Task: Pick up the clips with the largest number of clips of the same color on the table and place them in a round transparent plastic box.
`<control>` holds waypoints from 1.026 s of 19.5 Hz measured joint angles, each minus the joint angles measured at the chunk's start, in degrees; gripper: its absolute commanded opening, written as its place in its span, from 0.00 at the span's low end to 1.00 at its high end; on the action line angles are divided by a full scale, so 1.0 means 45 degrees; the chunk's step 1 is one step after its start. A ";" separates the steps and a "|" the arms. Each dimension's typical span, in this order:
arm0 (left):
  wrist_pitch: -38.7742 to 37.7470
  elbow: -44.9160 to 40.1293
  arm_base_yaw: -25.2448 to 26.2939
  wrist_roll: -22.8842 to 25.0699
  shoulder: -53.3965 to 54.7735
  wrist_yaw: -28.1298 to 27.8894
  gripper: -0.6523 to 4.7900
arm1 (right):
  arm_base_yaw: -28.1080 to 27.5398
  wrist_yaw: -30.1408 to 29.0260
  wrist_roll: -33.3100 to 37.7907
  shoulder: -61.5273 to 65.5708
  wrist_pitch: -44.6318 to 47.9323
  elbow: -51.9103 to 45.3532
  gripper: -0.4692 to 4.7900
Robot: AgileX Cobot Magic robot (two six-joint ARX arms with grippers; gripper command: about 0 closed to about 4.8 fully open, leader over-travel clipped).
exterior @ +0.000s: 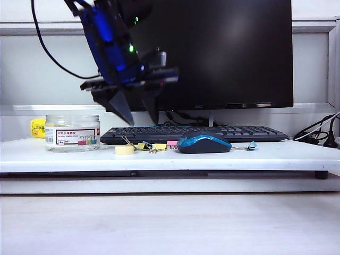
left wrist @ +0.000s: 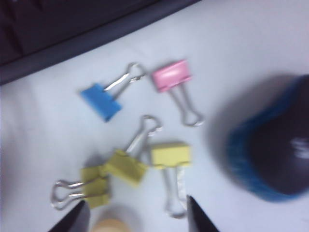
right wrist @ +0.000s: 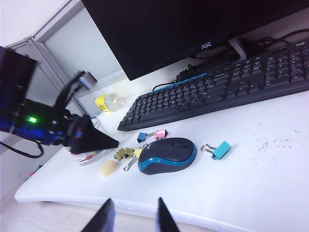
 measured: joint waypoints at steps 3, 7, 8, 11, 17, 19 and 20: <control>-0.0194 -0.0005 0.0112 0.0248 0.0194 -0.0719 0.61 | 0.0000 -0.0005 0.0000 0.0000 0.0000 0.0000 0.31; -0.0068 0.0078 0.0233 0.0437 0.0257 -0.0928 0.61 | 0.0000 0.0000 0.0000 0.0000 0.0000 0.0000 0.31; -0.0053 0.0078 0.0291 0.0442 0.0330 -0.0918 0.61 | 0.0000 0.0000 0.0000 0.0000 -0.0005 0.0000 0.31; -0.0049 0.0078 0.0427 0.0437 0.0568 -0.0835 0.61 | 0.0000 0.0000 0.0000 0.0000 0.0000 0.0000 0.31; -0.0034 0.0078 0.0641 0.0413 0.0695 -0.0680 0.44 | 0.0000 0.0000 0.0000 0.0000 -0.0005 0.0000 0.31; 0.0005 0.0078 0.0641 0.0398 0.0695 -0.0549 0.44 | 0.0000 0.0000 0.0000 0.0000 0.0000 0.0000 0.31; 0.0010 0.0078 0.0641 0.0389 0.0695 -0.0529 0.44 | 0.0000 0.0000 0.0000 0.0000 -0.0005 0.0000 0.31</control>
